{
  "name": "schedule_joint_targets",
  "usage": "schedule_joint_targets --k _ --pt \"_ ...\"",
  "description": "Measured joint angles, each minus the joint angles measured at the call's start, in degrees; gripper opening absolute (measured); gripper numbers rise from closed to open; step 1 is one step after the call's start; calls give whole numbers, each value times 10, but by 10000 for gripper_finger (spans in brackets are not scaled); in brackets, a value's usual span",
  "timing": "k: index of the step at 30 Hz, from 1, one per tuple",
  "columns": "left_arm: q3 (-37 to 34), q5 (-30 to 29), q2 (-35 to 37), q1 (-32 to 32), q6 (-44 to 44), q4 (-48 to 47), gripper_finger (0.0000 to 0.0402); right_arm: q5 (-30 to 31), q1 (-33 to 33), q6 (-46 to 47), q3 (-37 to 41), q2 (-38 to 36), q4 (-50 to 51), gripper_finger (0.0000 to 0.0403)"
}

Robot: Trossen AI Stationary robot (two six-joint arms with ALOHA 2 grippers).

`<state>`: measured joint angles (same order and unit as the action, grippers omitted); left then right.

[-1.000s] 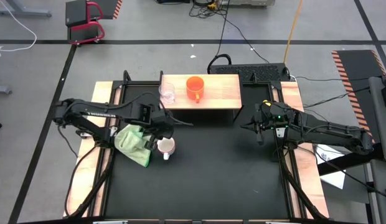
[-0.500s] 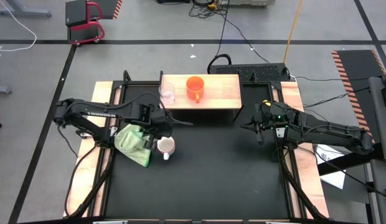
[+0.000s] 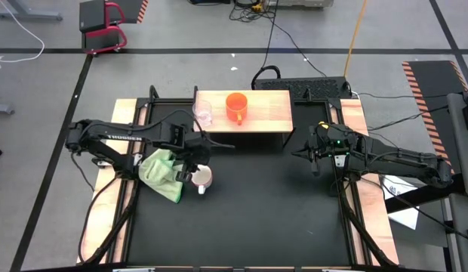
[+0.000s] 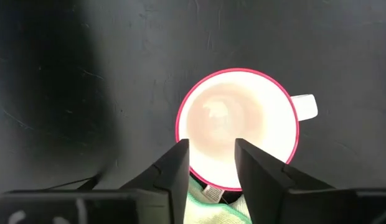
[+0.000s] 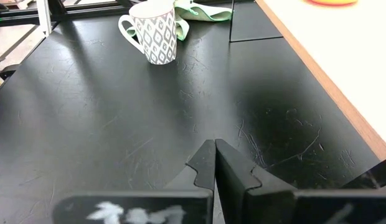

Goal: Stack small to large cups/mugs on shelf
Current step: Put the white patterned mug on the shelf

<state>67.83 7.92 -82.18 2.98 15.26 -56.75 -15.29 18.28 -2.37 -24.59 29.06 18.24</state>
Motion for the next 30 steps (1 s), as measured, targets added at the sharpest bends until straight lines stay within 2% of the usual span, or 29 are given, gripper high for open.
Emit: schedule_joint_targets --k 7,13,21,25,30 --pt "0 0 0 0 0 20 149 0 0 0 0 0 0 0" --pt "-4 36 0 0 -2 34 143 0 0 0 0 0 0 0" --pt "-4 44 0 -1 -6 32 141 0 0 0 0 0 0 0" --pt "-5 41 0 -1 -14 33 141 0 0 0 0 0 0 0" --pt "-18 6 -9 -5 -34 34 141 0 0 0 0 0 0 0"
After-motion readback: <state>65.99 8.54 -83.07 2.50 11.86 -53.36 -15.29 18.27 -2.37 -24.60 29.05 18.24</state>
